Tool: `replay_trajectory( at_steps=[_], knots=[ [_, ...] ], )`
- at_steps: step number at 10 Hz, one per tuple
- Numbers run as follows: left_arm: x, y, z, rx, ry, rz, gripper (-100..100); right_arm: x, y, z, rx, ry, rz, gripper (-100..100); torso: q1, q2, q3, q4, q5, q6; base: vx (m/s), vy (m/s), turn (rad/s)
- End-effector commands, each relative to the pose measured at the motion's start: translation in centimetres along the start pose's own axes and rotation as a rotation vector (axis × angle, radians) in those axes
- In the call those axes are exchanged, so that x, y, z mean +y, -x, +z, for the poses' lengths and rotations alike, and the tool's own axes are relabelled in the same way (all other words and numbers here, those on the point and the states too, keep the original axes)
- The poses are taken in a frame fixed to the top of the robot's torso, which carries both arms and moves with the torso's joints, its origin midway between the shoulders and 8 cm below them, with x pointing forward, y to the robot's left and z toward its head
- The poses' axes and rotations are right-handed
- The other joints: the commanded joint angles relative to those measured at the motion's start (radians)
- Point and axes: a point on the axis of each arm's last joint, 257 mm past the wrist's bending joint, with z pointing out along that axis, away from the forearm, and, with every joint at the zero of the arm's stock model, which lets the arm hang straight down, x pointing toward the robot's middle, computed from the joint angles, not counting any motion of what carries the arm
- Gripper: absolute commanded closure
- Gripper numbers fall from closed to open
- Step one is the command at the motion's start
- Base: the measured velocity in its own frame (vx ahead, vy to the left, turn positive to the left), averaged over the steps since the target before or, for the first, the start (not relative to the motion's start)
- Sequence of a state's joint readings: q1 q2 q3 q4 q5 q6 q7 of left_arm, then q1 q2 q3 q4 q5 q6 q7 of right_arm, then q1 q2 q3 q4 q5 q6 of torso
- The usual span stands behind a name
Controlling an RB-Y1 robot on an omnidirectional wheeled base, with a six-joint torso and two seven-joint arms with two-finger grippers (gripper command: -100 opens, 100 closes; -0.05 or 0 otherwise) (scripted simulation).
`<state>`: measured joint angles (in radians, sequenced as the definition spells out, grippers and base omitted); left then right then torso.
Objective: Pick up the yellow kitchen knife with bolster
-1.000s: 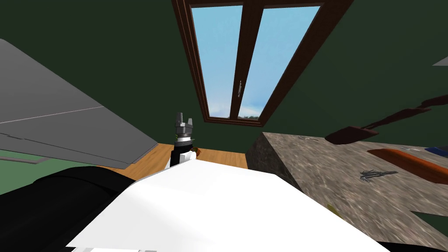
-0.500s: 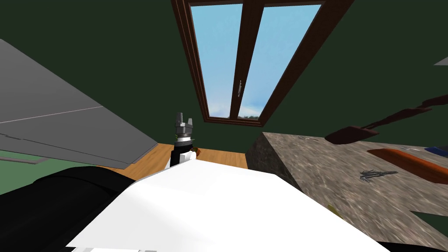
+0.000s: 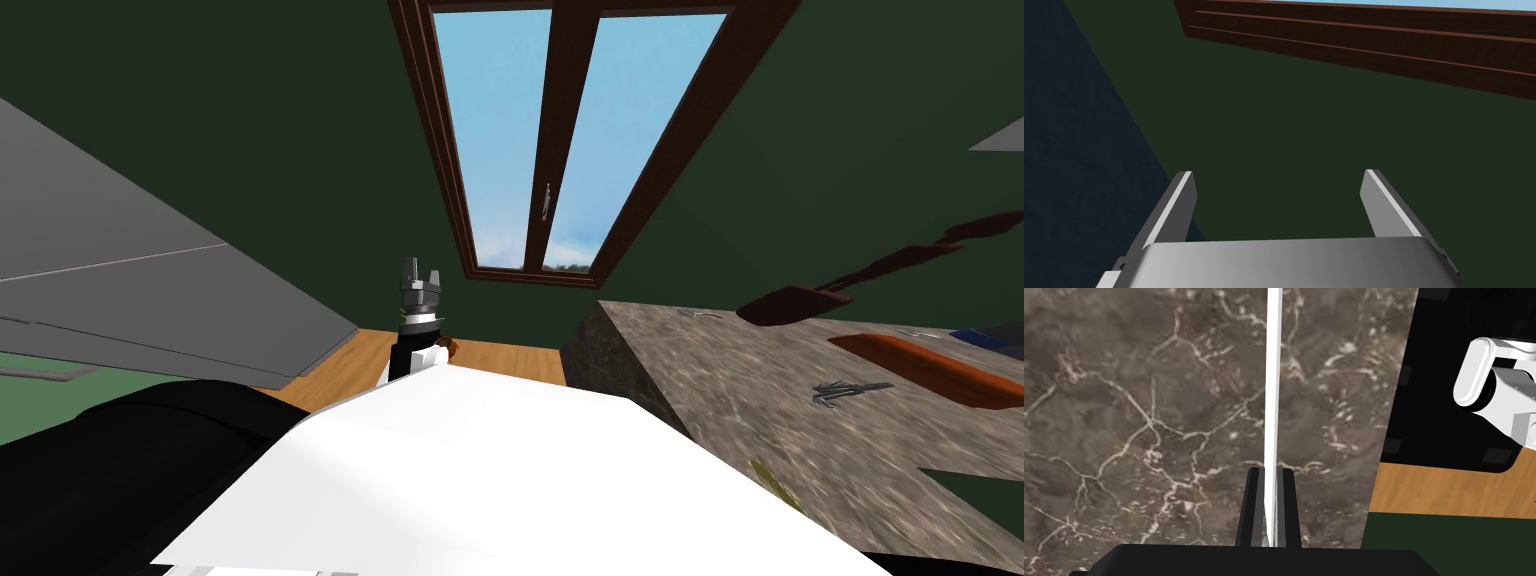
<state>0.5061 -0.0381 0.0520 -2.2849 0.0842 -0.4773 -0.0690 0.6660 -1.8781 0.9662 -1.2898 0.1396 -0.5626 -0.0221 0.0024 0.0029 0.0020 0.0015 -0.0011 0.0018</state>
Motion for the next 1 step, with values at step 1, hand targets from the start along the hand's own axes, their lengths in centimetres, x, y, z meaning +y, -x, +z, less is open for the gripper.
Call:
replay_trajectory(
  at_steps=[1],
  knots=[
    [0.00,0.00,0.00,0.000,0.000,0.000,0,0.00,0.00,0.00,0.000,0.000,0.000,0,0.000,0.000,0.000,0.000,0.000,0.000,0.000,0.000,0.000]
  ],
)
